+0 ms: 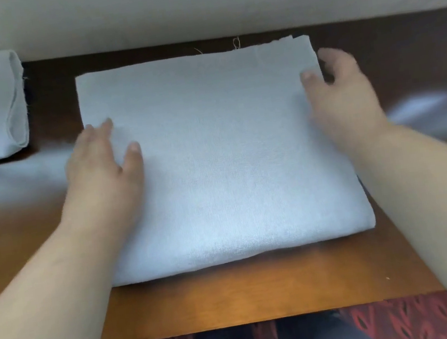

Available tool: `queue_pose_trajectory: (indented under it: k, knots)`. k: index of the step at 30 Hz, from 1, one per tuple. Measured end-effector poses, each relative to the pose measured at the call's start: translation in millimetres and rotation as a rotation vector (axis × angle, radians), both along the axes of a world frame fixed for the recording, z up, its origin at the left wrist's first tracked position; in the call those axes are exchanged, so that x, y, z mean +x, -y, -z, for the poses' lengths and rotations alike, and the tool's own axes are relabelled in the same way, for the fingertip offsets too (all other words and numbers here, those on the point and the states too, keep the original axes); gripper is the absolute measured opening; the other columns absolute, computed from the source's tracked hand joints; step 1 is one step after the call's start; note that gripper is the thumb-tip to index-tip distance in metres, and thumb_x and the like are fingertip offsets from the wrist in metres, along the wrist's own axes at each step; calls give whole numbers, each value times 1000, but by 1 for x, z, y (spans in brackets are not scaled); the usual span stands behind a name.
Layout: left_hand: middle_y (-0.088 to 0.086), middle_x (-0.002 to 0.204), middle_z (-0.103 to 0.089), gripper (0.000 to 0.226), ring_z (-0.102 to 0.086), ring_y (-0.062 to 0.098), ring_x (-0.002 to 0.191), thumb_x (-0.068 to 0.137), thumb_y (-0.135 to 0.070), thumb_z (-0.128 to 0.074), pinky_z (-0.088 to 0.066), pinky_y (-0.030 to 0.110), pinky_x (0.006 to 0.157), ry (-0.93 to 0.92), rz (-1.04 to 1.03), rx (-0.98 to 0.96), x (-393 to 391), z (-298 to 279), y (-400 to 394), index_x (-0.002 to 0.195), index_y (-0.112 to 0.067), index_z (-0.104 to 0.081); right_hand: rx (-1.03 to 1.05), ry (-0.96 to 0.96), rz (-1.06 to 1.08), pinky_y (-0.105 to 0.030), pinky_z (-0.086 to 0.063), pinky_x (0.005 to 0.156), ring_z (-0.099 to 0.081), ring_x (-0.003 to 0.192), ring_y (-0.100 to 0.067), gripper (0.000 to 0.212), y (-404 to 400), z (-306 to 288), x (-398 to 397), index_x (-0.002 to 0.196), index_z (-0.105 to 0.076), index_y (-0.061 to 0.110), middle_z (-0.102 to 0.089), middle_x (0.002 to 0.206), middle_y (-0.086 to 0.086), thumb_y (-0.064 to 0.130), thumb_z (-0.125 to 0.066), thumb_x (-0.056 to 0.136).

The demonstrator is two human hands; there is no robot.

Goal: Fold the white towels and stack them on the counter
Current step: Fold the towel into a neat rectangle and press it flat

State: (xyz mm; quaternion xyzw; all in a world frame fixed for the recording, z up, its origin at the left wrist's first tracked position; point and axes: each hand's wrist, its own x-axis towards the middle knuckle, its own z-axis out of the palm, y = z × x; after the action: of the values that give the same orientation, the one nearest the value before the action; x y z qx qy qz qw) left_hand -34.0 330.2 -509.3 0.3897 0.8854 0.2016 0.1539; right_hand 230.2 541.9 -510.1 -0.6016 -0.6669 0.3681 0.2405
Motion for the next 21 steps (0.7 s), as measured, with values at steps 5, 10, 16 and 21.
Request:
queue_pose_trajectory:
  k: [5, 10, 16, 21]
  knots:
    - [1, 115, -61, 45, -53, 27, 107, 92, -58, -45, -30, 26, 86, 205, -505, 65, -45, -1, -60, 117, -25, -61, -113, 64, 105, -24, -53, 87, -64, 98, -10, 48, -62, -1, -26, 127, -64, 21, -67, 111, 7, 44, -61, 85]
    - [-3, 101, -52, 37, -43, 11, 88, 98, -45, -44, -26, 13, 70, 1, -478, 203, -49, 18, -58, 116, -15, -56, 129, 127, 61, -11, -37, 73, -58, 98, -14, 37, -59, 12, -28, 121, -62, 16, -63, 108, 3, 38, -55, 93]
    - [-3, 136, -46, 48, -45, 15, 124, 93, -41, -44, -36, 26, 103, -166, -351, 259, -32, 1, -61, 138, -28, -39, 376, 353, 10, -28, -31, 99, -42, 128, -25, 50, -28, -15, -39, 141, -42, 15, -43, 142, -8, 34, -49, 95]
    - [-1, 155, -33, 54, -27, 16, 142, 97, -45, -37, -16, 22, 115, -46, 447, 136, 46, -17, -34, 148, -28, -33, 306, 399, -709, -39, -8, 121, -16, 149, -24, 58, 79, -19, -39, 154, -25, 17, -23, 161, -7, 41, -33, 102]
